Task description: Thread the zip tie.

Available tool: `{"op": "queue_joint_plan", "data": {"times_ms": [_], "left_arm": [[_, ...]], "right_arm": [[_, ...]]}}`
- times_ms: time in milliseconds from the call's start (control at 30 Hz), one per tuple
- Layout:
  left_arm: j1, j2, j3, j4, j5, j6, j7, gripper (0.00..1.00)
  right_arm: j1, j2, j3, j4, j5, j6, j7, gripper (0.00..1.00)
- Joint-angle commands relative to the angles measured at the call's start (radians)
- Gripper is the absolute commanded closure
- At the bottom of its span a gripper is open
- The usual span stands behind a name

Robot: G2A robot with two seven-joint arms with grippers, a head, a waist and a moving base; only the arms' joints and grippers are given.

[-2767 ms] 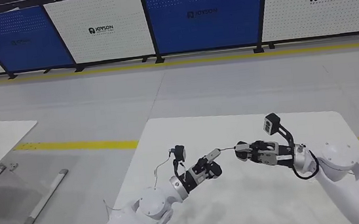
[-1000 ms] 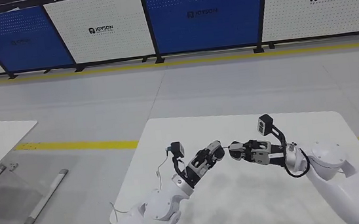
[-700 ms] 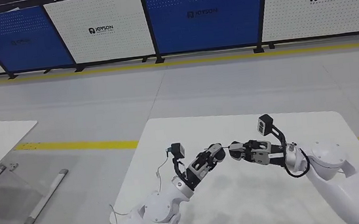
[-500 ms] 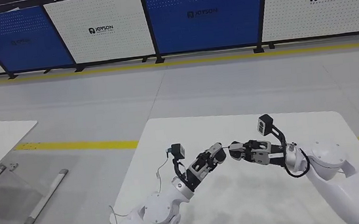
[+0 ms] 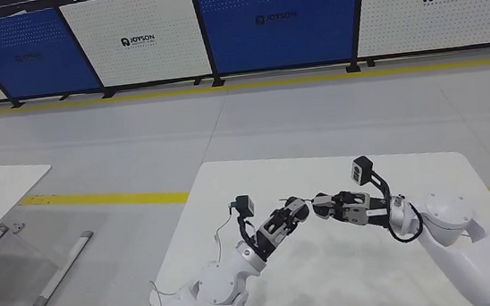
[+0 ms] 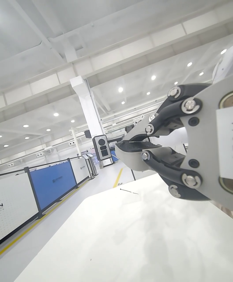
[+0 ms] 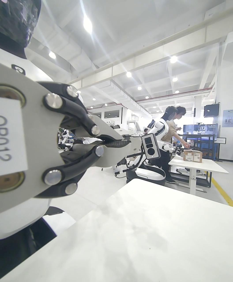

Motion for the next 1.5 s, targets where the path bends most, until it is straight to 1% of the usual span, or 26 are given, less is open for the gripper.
{"op": "queue_joint_plan", "data": {"times_ms": [0,33,67,100,133,167,233,267,400,433,500,600,633,1033,1067,1133,1200,1300,1433,1467], "left_arm": [[0.001,-0.002,-0.001,0.0,0.007,0.002,0.0,1.0],[0.001,-0.003,-0.002,0.0,0.008,0.003,0.001,1.0],[0.001,-0.004,-0.002,0.0,0.01,0.005,0.001,1.0],[0.002,-0.005,-0.003,0.001,0.013,0.007,0.001,1.0],[0.002,-0.006,-0.004,0.001,0.016,0.01,0.002,1.0],[0.002,-0.006,-0.005,0.002,0.02,0.013,0.003,1.0],[0.002,-0.008,-0.008,0.007,0.032,0.027,0.004,1.0],[0.001,-0.008,-0.009,0.01,0.036,0.033,0.003,1.0],[-0.005,-0.011,-0.005,0.029,0.057,0.074,-0.015,1.0],[-0.006,-0.012,0.0,0.035,0.071,0.083,-0.021,1.0],[-0.007,-0.014,0.005,0.043,0.09,0.085,-0.016,1.0],[-0.01,-0.023,0.025,0.061,0.134,0.064,0.026,1.0],[-0.011,-0.026,0.034,0.065,0.133,0.063,0.03,1.0],[-0.011,-0.026,0.034,0.065,0.133,0.063,0.03,1.0],[-0.011,-0.026,0.034,0.065,0.133,0.063,0.03,1.0],[-0.011,-0.026,0.034,0.065,0.133,0.063,0.03,1.0],[-0.011,-0.026,0.034,0.065,0.133,0.063,0.03,1.0],[-0.011,-0.026,0.034,0.065,0.133,0.063,0.03,1.0],[-0.011,-0.026,0.034,0.065,0.133,0.063,0.03,1.0],[-0.011,-0.026,0.034,0.065,0.133,0.063,0.03,1.0]], "right_arm": [[-0.012,0.0,0.004,-0.012,-0.002,0.001,-0.013,1.0],[-0.016,0.001,0.009,-0.017,-0.003,0.003,-0.014,1.0],[-0.02,0.002,0.015,-0.02,-0.005,0.005,-0.013,0.92],[-0.029,0.004,0.025,-0.021,-0.002,0.006,-0.015,0.69],[-0.036,0.005,0.033,-0.022,0.003,0.004,-0.015,0.51],[-0.044,0.007,0.041,-0.021,0.004,0.001,-0.013,0.19],[-0.065,0.011,0.064,-0.016,0.015,-0.016,-0.013,0.05],[-0.074,0.013,0.074,-0.016,0.018,-0.022,-0.011,0.0],[-0.121,0.025,0.131,-0.031,0.035,-0.057,-0.004,0.0],[-0.141,0.029,0.154,-0.04,0.047,-0.073,-0.004,0.0],[-0.17,0.036,0.185,-0.055,0.054,-0.085,-0.005,0.0],[-0.213,0.042,0.229,-0.081,0.098,-0.096,-0.006,0.0],[-0.213,0.042,0.229,-0.081,0.098,-0.096,-0.006,0.0],[-0.213,0.042,0.229,-0.081,0.098,-0.096,-0.006,0.0],[-0.215,0.042,0.227,-0.086,0.09,-0.095,-0.018,0.0],[-0.21,0.044,0.229,-0.101,0.035,-0.091,-0.022,0.0],[-0.205,0.05,0.244,-0.093,0.014,-0.063,0.004,0.0],[-0.195,0.066,0.283,-0.08,-0.061,0.023,0.044,0.0],[-0.2,0.093,0.338,-0.113,-0.185,0.136,0.08,0.0],[-0.201,0.102,0.349,-0.128,-0.242,0.178,0.087,0.0]]}}
